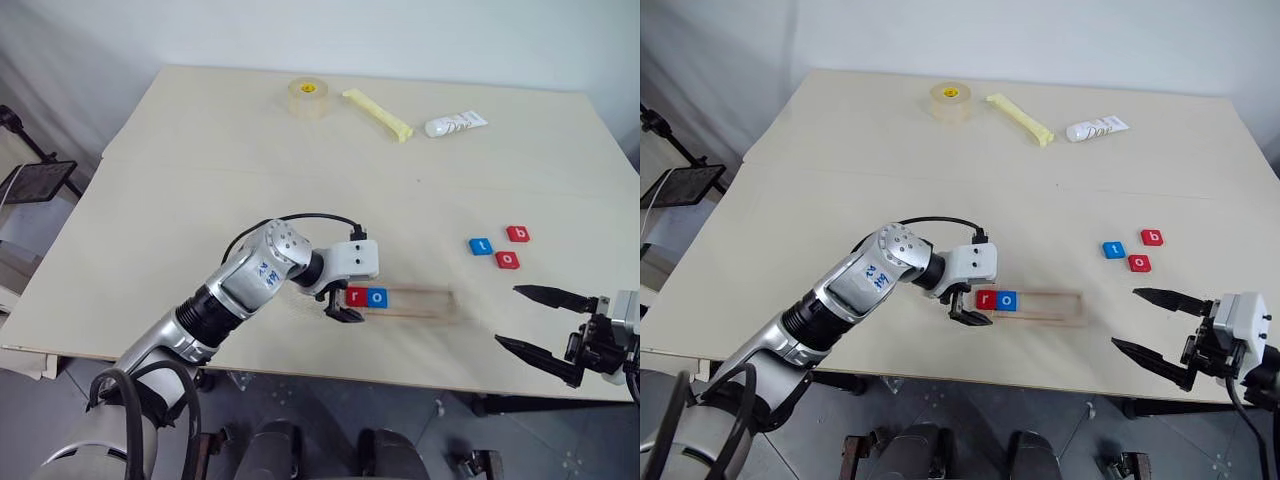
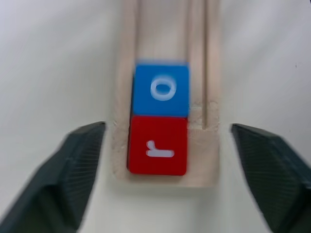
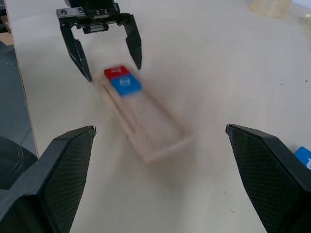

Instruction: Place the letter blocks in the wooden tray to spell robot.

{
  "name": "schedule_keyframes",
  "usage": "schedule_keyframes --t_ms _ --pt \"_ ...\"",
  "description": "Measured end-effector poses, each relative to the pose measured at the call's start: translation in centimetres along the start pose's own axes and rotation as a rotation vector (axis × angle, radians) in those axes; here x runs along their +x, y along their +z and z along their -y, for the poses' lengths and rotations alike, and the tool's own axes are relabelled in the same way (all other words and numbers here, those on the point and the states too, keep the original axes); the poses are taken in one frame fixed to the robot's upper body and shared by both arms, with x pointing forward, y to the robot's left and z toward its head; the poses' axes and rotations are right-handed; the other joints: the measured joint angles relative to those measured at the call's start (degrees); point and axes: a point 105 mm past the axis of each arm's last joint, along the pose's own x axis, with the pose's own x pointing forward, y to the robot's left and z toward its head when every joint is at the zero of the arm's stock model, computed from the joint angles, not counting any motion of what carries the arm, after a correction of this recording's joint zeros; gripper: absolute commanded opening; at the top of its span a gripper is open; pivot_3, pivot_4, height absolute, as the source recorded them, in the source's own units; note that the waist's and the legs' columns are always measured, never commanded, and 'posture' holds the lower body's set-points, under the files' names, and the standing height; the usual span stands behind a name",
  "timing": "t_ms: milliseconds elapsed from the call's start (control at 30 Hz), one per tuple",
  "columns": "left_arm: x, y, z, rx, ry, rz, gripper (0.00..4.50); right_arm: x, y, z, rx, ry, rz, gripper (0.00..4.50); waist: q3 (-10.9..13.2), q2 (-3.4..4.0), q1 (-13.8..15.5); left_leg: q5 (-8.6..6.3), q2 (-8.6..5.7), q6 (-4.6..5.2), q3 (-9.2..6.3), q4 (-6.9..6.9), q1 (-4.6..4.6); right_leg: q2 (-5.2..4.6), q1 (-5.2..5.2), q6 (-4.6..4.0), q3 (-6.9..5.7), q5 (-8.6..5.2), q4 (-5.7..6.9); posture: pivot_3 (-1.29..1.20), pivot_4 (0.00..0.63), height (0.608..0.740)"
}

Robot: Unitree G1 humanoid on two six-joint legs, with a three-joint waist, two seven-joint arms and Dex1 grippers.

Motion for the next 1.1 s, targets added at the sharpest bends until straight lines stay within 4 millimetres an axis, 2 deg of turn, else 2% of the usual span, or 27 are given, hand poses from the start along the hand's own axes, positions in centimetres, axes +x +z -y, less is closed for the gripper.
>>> schedule_keyframes --t_ms 133,333,500,567,667,767,833,900,1033,1100 --pt "-0.4 0.0 -0.1 0.004 0.017 0.022 4.48 0.0 0.0 0.0 0.001 -0.001 0.0 4.5 0.0 0.01 -0.03 0.0 0.0 0.0 0.0 0.0 0.01 0.0 0.0 0.0 0.01 0.0 0.02 0.0 0.15 0.74" --pt "-2.4 -0.2 -0.8 -0.004 0.074 0.093 4.48 0.0 0.1 0.1 0.0 -0.006 0.001 4.5 -0.01 0.02 -0.12 0.0 0.01 0.0 0.0 0.01 0.04 0.0 0.02 0.0 0.03 0.0 0.02 0.0 0.15 0.74" --pt "-6.1 -0.3 -2.7 -0.113 0.205 0.277 4.48 0.1 0.2 0.6 0.002 -0.03 0.004 4.5 -0.01 0.02 -0.15 0.0 0.02 0.0 -0.03 0.04 0.05 -0.01 0.03 0.0 0.02 0.0 0.05 0.0 0.15 0.74" --pt "-7.4 -0.9 -3.3 -0.121 0.248 0.28 4.48 0.3 0.5 0.9 -0.007 -0.04 0.016 4.5 -0.01 0.02 -0.18 0.0 0.01 0.0 -0.03 0.04 0.08 -0.01 0.05 0.0 0.01 0.0 0.05 0.0 0.15 0.74" --pt "-8.2 -1.9 -3.5 -0.124 0.271 0.279 4.48 0.4 0.5 1.3 -0.004 -0.056 0.018 4.5 -0.02 0.03 -0.03 0.0 0.0 0.0 -0.05 0.04 0.09 -0.01 0.05 0.0 -0.02 0.0 0.09 0.0 0.15 0.74" --pt "-9.1 -1.8 -3.8 -0.145 0.299 0.401 4.48 0.8 0.9 2.3 -0.012 -0.102 0.026 4.5 -0.02 0.03 -0.17 0.0 0.0 0.0 -0.04 0.05 0.07 -0.03 0.02 0.0 0.01 0.0 0.08 0.0 0.15 0.74" --pt "-10.9 -1.6 -3.7 -0.096 0.354 0.526 4.48 1.1 0.6 3.1 0.002 -0.177 0.012 4.5 -0.02 0.04 -0.18 0.0 0.0 0.0 -0.16 0.04 0.12 -0.05 0.02 0.0 -0.08 0.0 0.34 0.0 0.15 0.74" --pt "-11.5 -2.4 -2.8 -0.066 0.361 0.592 4.48 1.1 -0.3 3.7 0.025 -0.269 -0.022 4.5 -0.03 0.05 -0.34 0.0 -0.01 -0.01 -0.17 0.03 0.12 -0.06 -0.02 0.0 -0.09 0.0 0.38 0.0 0.15 0.74" --pt "-11.2 -3.5 -1.5 -0.011 0.378 0.655 4.48 0.9 -1.5 5.0 0.062 -0.445 -0.061 4.5 -0.03 0.05 -0.44 0.01 -0.01 -0.02 -0.15 0.06 0.13 -0.06 0.01 0.0 -0.07 0.0 0.39 0.0 0.15 0.74" --pt "-10.9 -4.8 -1.0 -0.027 0.375 0.652 4.48 0.8 -1.8 5.4 0.077 -0.544 -0.069 4.5 -0.05 0.09 -0.5 0.01 -0.01 -0.02 -0.14 0.06 0.14 -0.06 -0.01 -0.01 -0.05 0.0 0.42 0.0 0.15 0.74"
